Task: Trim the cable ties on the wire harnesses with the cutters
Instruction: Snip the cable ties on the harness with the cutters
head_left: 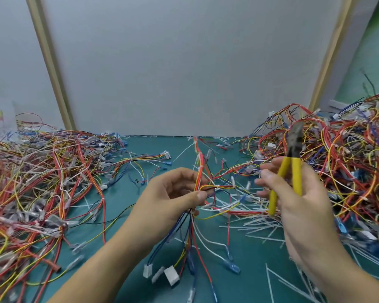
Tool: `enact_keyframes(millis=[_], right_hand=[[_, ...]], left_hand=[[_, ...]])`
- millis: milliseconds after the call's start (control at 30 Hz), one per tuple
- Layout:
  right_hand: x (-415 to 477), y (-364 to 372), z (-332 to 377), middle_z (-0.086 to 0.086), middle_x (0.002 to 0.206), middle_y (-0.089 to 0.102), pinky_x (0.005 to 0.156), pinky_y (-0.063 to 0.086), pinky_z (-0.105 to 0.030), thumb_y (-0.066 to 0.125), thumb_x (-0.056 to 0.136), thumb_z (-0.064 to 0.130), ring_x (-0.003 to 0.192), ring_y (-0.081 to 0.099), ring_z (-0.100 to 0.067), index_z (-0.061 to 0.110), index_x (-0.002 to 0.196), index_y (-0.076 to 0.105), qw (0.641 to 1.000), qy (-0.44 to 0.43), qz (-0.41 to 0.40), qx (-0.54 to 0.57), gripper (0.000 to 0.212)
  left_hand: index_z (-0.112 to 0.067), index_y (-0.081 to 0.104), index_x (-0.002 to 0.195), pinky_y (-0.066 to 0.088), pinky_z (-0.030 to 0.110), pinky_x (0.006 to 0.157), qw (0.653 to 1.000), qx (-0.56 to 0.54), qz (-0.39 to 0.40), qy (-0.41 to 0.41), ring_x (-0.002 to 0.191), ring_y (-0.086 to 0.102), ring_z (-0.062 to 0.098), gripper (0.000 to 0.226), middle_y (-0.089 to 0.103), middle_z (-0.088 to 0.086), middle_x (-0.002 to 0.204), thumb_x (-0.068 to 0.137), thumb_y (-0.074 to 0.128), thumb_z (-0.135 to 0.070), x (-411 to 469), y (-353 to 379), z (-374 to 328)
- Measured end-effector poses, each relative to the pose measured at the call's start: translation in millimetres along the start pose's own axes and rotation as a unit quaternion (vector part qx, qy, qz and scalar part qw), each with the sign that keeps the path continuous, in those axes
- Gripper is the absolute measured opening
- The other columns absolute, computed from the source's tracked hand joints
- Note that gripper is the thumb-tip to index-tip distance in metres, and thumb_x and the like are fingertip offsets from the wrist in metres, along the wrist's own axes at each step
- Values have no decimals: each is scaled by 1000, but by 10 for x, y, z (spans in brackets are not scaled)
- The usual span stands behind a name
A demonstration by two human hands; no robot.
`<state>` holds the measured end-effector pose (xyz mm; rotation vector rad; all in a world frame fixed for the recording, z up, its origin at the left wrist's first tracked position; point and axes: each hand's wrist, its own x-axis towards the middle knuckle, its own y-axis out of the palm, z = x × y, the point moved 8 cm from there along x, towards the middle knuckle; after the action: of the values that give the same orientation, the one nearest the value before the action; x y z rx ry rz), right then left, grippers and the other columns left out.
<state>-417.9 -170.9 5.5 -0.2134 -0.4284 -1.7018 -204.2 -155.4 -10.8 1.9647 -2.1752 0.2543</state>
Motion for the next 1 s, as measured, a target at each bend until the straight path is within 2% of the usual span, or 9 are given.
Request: enact_keyframes(millis=[167, 267, 367, 467, 567, 667, 767, 867, 1000], right_hand=[[-44, 224, 46, -2, 94, 73, 77, 56, -19, 71, 86, 4, 87, 71, -11, 17, 105, 63, 988, -22, 134, -68, 24], [-150, 404, -55, 1, 91, 74, 76, 53, -15, 71, 86, 3, 85, 70, -9, 18, 98, 66, 969, 3, 218, -114, 20], [-133, 379, -119, 2, 88, 74, 72, 52, -15, 73, 86, 5, 81, 69, -7, 19, 94, 69, 971, 40, 211, -100, 17], [-105, 336, -160, 3, 85, 74, 69, 52, -14, 76, 83, 10, 77, 70, -5, 29, 91, 71, 974, 73, 196, -84, 21], [-98, 319, -216, 2, 80, 74, 67, 53, -15, 78, 82, 11, 72, 71, -7, 30, 90, 70, 973, 90, 193, -89, 22], [-94, 293, -284, -1, 82, 75, 65, 56, -20, 78, 82, 9, 71, 72, -11, 26, 92, 70, 974, 121, 176, -81, 21], [-106, 302, -342, -8, 85, 75, 64, 54, -18, 75, 83, 6, 73, 71, -11, 19, 95, 69, 973, 144, 171, -56, 19], [-105, 307, -366, -10, 88, 76, 62, 53, -19, 72, 85, 6, 74, 71, -12, 17, 97, 68, 971, 156, 180, -33, 17], [-58, 300, -294, -14, 92, 77, 64, 58, -28, 60, 91, 2, 80, 74, -27, 9, 103, 62, 968, 169, 184, 33, 15]], left_hand=[[-18, 74, 98, 53, 29, 85, 998, 32, 40, 22, 98, 70, 25, 18, 76, 7, 97, 81, 71, -13, -12, 64, -26], [-24, 75, 101, 51, 41, 95, 995, 66, 64, 33, 101, 68, 31, 20, 76, 7, 98, 84, 69, -15, -34, 105, -45], [-28, 73, 105, 45, 56, 98, 988, 122, 75, 50, 101, 68, 28, 21, 76, 2, 99, 88, 67, -18, -41, 125, -78], [-32, 72, 108, 47, 45, 94, 982, 161, 81, 59, 97, 68, 20, 21, 76, -4, 98, 89, 66, -23, -41, 140, -95], [-40, 70, 106, 44, 33, 75, 968, 237, 26, 84, 86, 62, 13, 20, 74, -12, 92, 88, 68, -35, -42, 86, -80], [-44, 59, 111, 38, 21, 80, 890, 408, -82, 188, 94, 51, 8, 30, 60, -20, 103, 84, 72, -40, -99, 39, -243], [-33, 66, 109, 39, 25, 87, 812, 498, -48, 300, 95, 46, 17, 23, 55, -12, 109, 86, 68, -30, -178, 248, -358], [-28, 69, 108, 42, 24, 83, 813, 497, 37, 302, 91, 49, 14, 19, 63, -19, 102, 89, 70, -33, -181, 353, -289], [-25, 68, 92, 44, 25, 73, 829, 488, 10, 273, 82, 52, 9, 9, 63, -19, 86, 86, 73, -29, -150, 269, -291]])
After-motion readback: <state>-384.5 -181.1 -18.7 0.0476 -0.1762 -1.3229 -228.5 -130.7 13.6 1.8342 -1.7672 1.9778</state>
